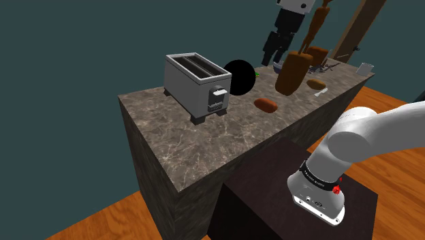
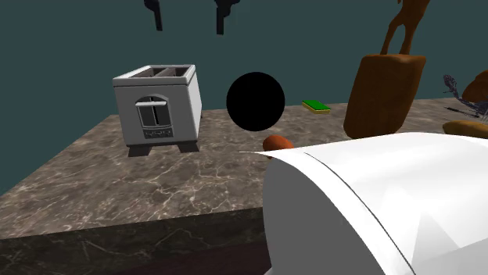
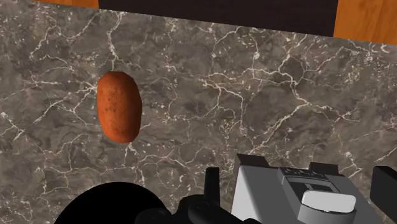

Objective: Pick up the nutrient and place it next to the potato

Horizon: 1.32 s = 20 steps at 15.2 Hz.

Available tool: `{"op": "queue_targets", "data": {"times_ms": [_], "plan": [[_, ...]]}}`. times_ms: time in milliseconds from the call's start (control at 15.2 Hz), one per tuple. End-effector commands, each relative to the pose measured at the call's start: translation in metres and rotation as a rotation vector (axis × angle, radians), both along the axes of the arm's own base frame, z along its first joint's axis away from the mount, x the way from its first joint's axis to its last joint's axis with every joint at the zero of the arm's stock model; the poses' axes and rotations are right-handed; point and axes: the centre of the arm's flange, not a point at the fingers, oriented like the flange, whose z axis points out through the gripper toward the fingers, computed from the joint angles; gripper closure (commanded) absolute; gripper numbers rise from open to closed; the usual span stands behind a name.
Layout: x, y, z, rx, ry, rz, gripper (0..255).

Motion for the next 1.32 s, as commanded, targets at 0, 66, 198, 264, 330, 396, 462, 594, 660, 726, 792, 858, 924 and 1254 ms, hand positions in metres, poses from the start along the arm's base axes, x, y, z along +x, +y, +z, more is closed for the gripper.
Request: {"op": "queue_targets", "data": {"times_ms": [0,66,198,264,330,396,462,594,660,726,792,858,924,1254], "plan": [[0.0,0.0,0.0,0.0,0.0,0.0,0],[0.0,-0.007,-0.01,-0.005,-0.003,-0.007,0],[-0.002,-0.022,-0.031,-0.016,-0.008,-0.02,0],[-0.002,-0.029,-0.041,-0.021,-0.01,-0.026,0],[-0.003,-0.037,-0.052,-0.027,-0.013,-0.033,0],[-0.003,-0.044,-0.062,-0.032,-0.015,-0.04,0],[-0.004,-0.052,-0.072,-0.037,-0.018,-0.046,0],[-0.005,-0.067,-0.092,-0.048,-0.023,-0.06,0],[-0.006,-0.074,-0.102,-0.053,-0.025,-0.066,0],[-0.007,-0.082,-0.112,-0.059,-0.028,-0.073,0],[-0.007,-0.09,-0.122,-0.064,-0.03,-0.079,0],[-0.008,-0.098,-0.132,-0.07,-0.033,-0.086,0],[-0.009,-0.105,-0.142,-0.075,-0.035,-0.093,0],[-0.013,-0.145,-0.191,-0.102,-0.048,-0.126,0]]}}
